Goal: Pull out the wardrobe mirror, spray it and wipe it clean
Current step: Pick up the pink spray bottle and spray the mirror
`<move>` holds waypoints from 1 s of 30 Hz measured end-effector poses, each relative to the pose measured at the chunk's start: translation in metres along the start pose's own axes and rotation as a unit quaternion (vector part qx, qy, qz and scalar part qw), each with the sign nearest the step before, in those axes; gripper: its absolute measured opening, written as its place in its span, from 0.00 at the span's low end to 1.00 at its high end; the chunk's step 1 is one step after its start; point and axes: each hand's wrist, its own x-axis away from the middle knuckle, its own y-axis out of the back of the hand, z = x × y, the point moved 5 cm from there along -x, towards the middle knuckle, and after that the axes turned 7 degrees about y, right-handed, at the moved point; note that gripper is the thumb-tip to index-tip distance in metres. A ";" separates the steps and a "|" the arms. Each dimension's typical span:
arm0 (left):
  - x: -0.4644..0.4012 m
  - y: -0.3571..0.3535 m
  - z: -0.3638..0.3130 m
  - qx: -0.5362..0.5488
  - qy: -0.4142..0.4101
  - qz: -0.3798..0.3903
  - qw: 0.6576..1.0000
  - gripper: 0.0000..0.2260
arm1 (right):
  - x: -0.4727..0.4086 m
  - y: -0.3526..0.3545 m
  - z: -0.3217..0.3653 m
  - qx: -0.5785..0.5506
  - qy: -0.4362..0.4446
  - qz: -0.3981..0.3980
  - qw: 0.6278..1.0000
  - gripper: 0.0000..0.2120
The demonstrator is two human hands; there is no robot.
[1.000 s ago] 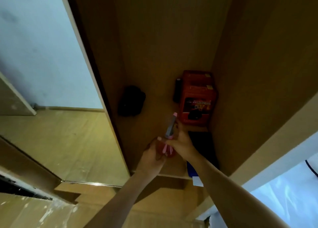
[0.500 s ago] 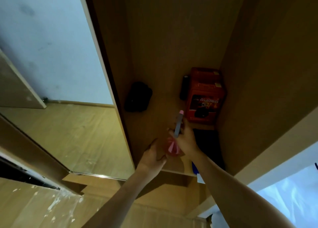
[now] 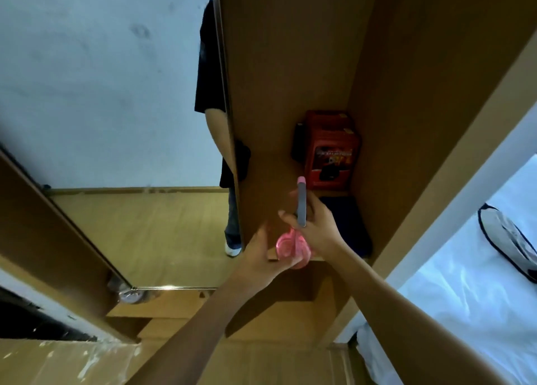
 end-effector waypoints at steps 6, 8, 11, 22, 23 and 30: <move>0.058 0.026 0.013 0.010 -0.091 0.030 0.995 0.46 | 0.059 -0.034 0.047 0.033 0.031 -0.043 0.998 0.26; 0.080 0.036 0.022 0.036 -0.108 0.039 0.993 0.41 | 0.078 -0.051 0.065 0.034 0.040 -0.051 0.997 0.25; 0.113 0.055 0.034 0.067 -0.119 0.032 0.990 0.34 | 0.103 -0.078 0.090 0.015 0.046 -0.056 0.997 0.23; 0.204 0.152 0.034 0.086 -0.173 -0.083 0.978 0.24 | 0.134 -0.159 0.203 -0.047 0.105 -0.019 0.993 0.25; 0.209 0.161 0.029 0.092 -0.175 -0.088 0.976 0.22 | 0.133 -0.162 0.215 -0.046 0.115 -0.016 0.992 0.24; 0.222 0.217 0.001 0.115 -0.183 -0.150 0.965 0.27 | 0.120 -0.177 0.279 -0.056 0.198 0.058 0.977 0.27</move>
